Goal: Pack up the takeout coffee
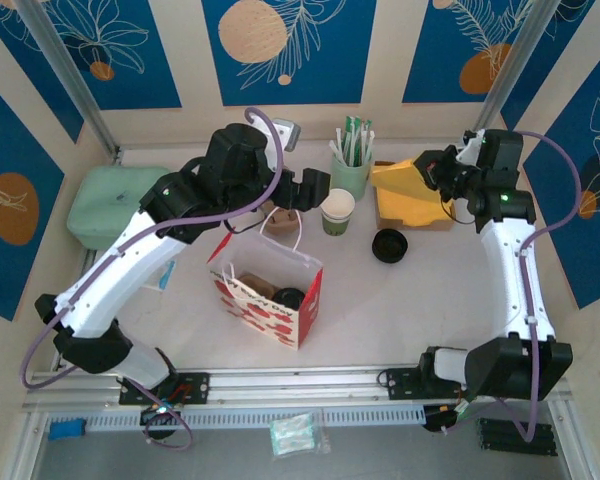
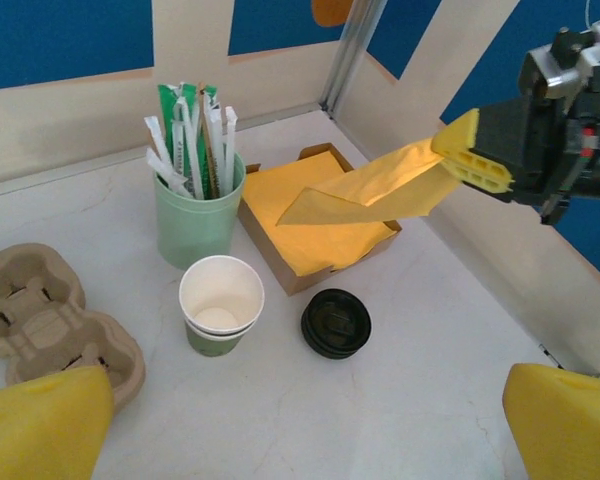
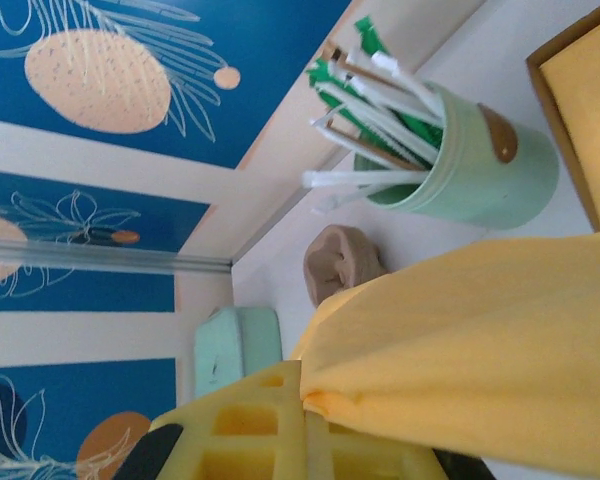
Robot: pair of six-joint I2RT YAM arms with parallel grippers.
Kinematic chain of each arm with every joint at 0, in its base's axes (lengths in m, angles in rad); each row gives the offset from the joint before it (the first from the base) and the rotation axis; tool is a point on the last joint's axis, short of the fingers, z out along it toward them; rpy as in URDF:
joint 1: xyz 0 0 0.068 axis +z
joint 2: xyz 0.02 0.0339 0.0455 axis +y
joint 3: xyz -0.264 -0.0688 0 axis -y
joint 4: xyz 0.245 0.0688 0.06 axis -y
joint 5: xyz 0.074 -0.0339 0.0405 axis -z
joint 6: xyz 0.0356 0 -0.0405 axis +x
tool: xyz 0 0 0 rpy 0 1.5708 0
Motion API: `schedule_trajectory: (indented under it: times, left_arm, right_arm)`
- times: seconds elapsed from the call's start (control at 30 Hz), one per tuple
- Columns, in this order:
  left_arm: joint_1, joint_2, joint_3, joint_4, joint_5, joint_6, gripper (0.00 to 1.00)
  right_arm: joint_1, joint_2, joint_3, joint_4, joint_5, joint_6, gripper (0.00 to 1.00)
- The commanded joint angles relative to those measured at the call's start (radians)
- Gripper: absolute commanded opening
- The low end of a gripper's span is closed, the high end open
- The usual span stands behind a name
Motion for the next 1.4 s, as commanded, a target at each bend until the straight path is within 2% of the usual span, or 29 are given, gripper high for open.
schedule_trajectory:
  times: [0.0, 0.4, 0.7, 1.07, 1.37]
  left_arm:
    - [0.021, -0.027, -0.025, 0.011, -0.013, 0.022, 0.99]
    - [0.097, -0.115, -0.111, 0.017, -0.004, 0.019, 0.99]
    - [0.210, -0.198, -0.182, 0.028, 0.017, 0.010, 0.99]
    - [0.357, -0.251, -0.248, 0.034, 0.082, 0.001, 0.99]
    - [0.435, -0.287, -0.308, 0.057, 0.133, -0.014, 0.99]
  right_arm:
    - [0.034, -0.029, 0.052, -0.059, -0.039, -0.022, 0.00]
    - [0.253, -0.061, 0.287, -0.173, -0.008, -0.082, 0.00]
    - [0.454, -0.073, 0.414, -0.214, 0.078, -0.071, 0.00]
    - [0.741, -0.106, 0.459, -0.178, 0.272, -0.016, 0.00]
    - [1.048, -0.100, 0.477, -0.110, 0.497, -0.020, 0.00]
